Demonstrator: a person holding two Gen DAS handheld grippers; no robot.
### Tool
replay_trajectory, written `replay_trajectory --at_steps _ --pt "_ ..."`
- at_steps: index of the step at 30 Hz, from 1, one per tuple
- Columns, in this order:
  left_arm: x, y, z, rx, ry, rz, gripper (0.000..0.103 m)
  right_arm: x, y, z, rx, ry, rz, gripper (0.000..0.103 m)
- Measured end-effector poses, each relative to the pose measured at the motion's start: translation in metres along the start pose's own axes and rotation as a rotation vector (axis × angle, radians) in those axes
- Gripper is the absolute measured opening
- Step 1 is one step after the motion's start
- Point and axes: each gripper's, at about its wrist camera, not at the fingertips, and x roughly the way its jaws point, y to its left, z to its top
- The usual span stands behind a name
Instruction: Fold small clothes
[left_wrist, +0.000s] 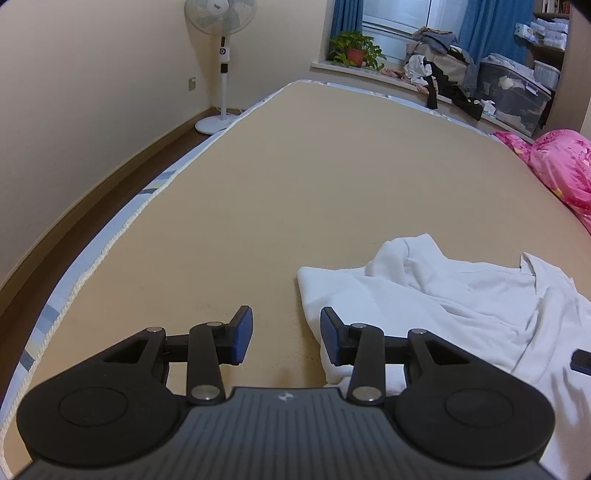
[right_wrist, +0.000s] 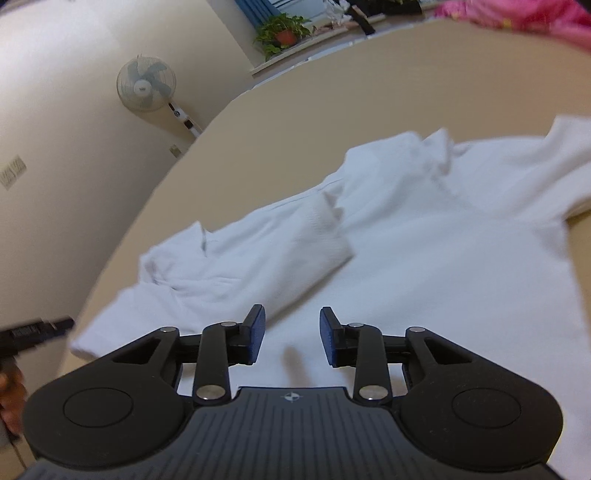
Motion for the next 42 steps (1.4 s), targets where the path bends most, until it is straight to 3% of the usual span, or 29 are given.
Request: replay_trajectory --at_steps 3,7,9,10,14,17,20,21,24,28,32,33,37,39,40,42 --pt "0.000 0.001 0.001 -0.002 0.002 0.004 0.045 0.018 -0.005 0.003 0.053 0.002 0.023 0.045" --pt "0.004 0.002 0.002 -0.010 0.000 0.008 0.045 0.041 -0.014 0.008 0.137 -0.011 0.031 0.041" --pt "0.005 0.002 0.002 -0.008 -0.001 0.008 0.045 0.045 -0.014 0.013 0.160 -0.031 0.028 0.001" --pt "0.006 0.001 0.002 -0.005 -0.002 0.011 0.045 0.042 -0.011 0.018 0.157 -0.055 0.032 0.001" --pt "0.000 0.000 0.007 -0.024 -0.042 -0.022 0.045 -0.024 0.023 0.050 -0.014 -0.298 0.103 0.001" --pt "-0.003 -0.005 0.010 -0.020 -0.062 -0.072 0.045 -0.063 0.014 0.064 -0.059 -0.376 0.010 0.001" --pt "0.002 -0.014 0.008 0.019 -0.021 -0.121 0.045 -0.065 -0.019 0.069 -0.048 -0.317 -0.249 0.001" --pt "0.004 -0.018 0.006 0.033 -0.002 -0.138 0.045 -0.060 -0.033 0.066 -0.029 -0.281 -0.286 0.004" --pt "0.014 -0.029 -0.002 0.070 0.065 -0.186 0.045 -0.040 -0.071 0.054 0.038 -0.170 -0.305 0.005" --pt "0.027 -0.041 -0.014 0.097 0.133 -0.240 0.045 -0.034 -0.095 0.053 0.224 -0.191 -0.285 0.005" --pt "0.039 -0.053 -0.028 0.132 0.184 -0.278 0.045 -0.032 -0.097 0.057 0.192 -0.197 -0.306 0.004" --pt "0.041 -0.059 -0.032 0.150 0.198 -0.272 0.045 -0.034 -0.097 0.056 0.184 -0.201 -0.311 0.000" --pt "0.049 -0.070 -0.043 0.243 0.228 -0.169 0.059 -0.055 -0.098 0.068 0.184 -0.258 -0.390 0.000" --pt "0.046 -0.072 -0.042 0.246 0.213 -0.157 0.059 -0.064 -0.100 0.068 0.212 -0.297 -0.454 0.000" --pt "0.044 -0.074 -0.041 0.238 0.206 -0.160 0.058 -0.069 -0.099 0.069 0.201 -0.331 -0.458 0.001" --pt "0.038 -0.075 -0.035 0.225 0.170 -0.182 0.058 -0.070 -0.088 0.073 0.126 -0.372 -0.366 0.003"
